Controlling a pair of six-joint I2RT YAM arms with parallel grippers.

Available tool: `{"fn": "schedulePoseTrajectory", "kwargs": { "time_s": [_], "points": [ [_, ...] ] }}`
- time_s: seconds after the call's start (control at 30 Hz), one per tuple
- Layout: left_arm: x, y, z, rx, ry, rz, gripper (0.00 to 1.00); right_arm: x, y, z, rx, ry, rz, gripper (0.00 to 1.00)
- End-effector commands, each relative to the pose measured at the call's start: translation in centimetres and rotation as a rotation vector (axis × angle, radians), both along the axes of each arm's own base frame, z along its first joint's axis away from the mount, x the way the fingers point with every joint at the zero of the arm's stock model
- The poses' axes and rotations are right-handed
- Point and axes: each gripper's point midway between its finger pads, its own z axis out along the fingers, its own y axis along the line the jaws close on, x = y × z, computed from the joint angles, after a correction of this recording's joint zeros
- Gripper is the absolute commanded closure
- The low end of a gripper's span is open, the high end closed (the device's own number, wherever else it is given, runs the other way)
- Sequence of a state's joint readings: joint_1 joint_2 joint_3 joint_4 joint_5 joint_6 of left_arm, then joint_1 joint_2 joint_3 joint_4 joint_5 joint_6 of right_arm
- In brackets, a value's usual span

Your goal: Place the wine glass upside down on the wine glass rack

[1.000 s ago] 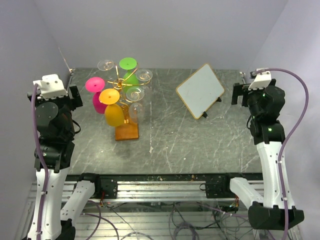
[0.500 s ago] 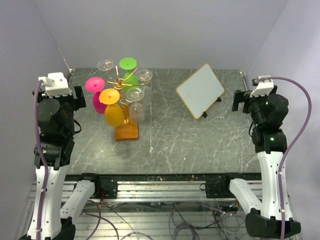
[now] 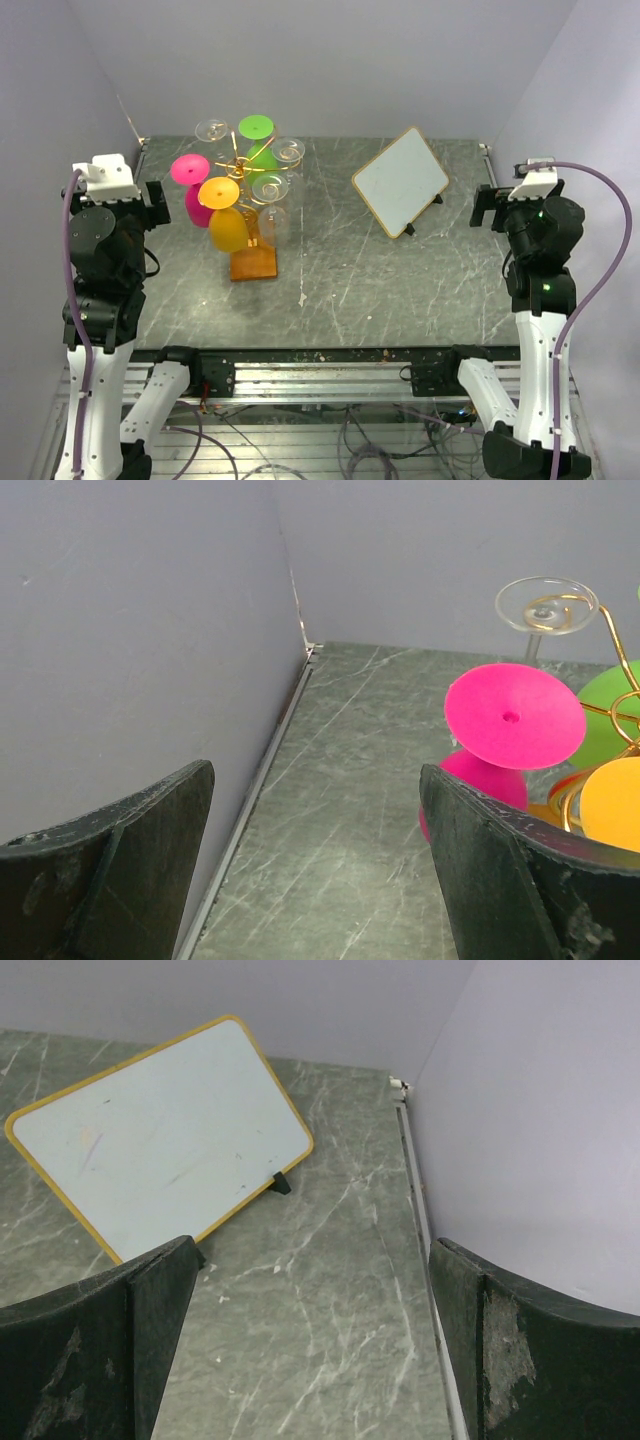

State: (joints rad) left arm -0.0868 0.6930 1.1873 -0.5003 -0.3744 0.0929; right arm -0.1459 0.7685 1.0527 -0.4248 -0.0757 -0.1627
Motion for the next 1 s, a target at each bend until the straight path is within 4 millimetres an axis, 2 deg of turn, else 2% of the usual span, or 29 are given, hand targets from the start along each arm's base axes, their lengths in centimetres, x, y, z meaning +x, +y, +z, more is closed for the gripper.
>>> {"fn": "schedulePoseTrajectory", "kwargs": {
  "time_s": [0.0,0.97],
  "points": [
    [-0.43,0.4,0.04,-0.006,-0.011,0.022,0.06,0.49,0.2,-0.94,0.019,0.022,0.016,0.0],
    [-0.68,0.47,-0.79,-0.013,0.002,0.024,0.06,0.51,0.79,-1.71,0.004,0.054,0.059,0.0]
  ]
}}
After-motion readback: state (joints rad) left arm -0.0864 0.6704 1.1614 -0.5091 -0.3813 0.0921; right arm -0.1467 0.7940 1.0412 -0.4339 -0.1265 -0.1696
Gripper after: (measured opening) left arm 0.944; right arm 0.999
